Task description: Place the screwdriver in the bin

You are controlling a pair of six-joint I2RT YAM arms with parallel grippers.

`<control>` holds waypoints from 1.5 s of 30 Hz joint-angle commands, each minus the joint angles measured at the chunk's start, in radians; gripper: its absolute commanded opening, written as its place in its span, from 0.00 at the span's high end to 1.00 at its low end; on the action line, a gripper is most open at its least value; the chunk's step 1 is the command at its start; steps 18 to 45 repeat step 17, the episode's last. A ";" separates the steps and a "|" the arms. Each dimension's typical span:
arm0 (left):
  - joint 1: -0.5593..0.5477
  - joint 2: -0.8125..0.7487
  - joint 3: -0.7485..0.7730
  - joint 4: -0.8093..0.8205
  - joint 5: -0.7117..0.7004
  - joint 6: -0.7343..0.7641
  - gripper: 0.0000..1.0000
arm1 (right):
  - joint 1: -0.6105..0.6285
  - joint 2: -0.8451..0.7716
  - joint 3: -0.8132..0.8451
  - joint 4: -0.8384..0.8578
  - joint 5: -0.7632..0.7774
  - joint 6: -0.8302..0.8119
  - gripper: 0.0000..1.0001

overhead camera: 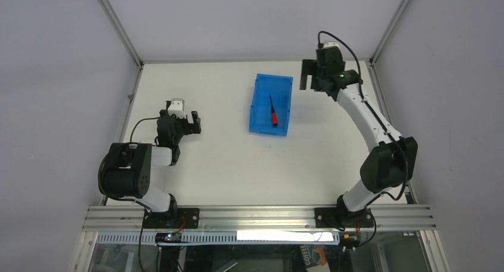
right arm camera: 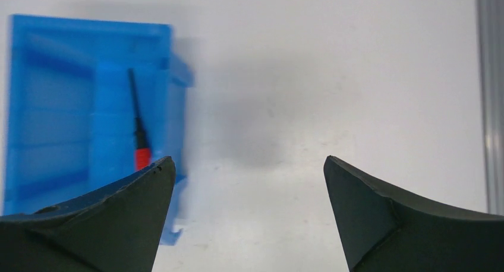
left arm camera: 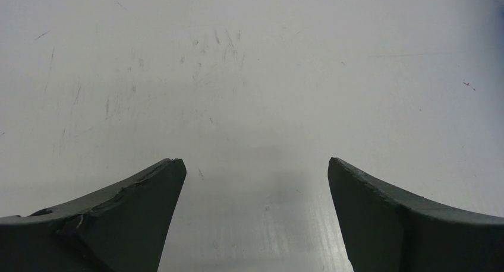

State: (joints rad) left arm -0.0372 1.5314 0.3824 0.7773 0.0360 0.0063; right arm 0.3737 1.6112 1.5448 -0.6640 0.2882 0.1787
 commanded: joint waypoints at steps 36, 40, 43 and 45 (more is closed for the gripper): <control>0.007 -0.024 -0.002 0.030 0.021 -0.019 0.01 | -0.369 -0.240 -0.207 0.098 -0.131 -0.100 0.01; 0.007 -0.024 -0.002 0.030 0.021 -0.019 0.01 | -0.369 -0.240 -0.207 0.098 -0.131 -0.100 0.01; 0.007 -0.024 -0.002 0.030 0.021 -0.019 0.01 | -0.369 -0.240 -0.207 0.098 -0.131 -0.100 0.01; 0.007 -0.024 -0.002 0.030 0.021 -0.019 0.01 | -0.369 -0.240 -0.207 0.098 -0.131 -0.100 0.01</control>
